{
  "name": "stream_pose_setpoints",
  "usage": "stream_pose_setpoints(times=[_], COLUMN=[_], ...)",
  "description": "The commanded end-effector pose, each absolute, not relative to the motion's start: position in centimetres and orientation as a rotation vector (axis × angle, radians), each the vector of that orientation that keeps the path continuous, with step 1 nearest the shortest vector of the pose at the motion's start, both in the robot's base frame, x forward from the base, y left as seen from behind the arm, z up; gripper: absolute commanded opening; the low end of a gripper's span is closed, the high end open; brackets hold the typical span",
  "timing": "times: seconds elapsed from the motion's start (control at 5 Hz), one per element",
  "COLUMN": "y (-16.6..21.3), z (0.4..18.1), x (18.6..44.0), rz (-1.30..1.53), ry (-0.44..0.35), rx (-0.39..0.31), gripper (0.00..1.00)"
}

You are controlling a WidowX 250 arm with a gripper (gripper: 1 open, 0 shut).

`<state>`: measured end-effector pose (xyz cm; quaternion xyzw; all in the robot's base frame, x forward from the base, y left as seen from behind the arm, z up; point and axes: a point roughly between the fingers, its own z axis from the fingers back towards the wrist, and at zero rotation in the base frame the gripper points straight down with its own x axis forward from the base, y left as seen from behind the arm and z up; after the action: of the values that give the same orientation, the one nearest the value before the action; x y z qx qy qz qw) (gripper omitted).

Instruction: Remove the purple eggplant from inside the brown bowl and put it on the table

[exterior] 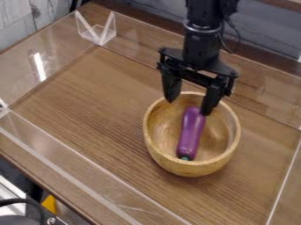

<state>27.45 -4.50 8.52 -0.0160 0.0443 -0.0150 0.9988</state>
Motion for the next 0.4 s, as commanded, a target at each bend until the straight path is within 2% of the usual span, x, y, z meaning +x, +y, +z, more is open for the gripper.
stream_pose_setpoints(times=[0.0,0.2], y=[-5.06,-5.42], z=[8.93,8.58], x=[27.76,27.69], rz=[-0.035,-0.037], ry=[0.047,0.038], rx=[-0.033,-0.034], gripper=[1.0,1.0])
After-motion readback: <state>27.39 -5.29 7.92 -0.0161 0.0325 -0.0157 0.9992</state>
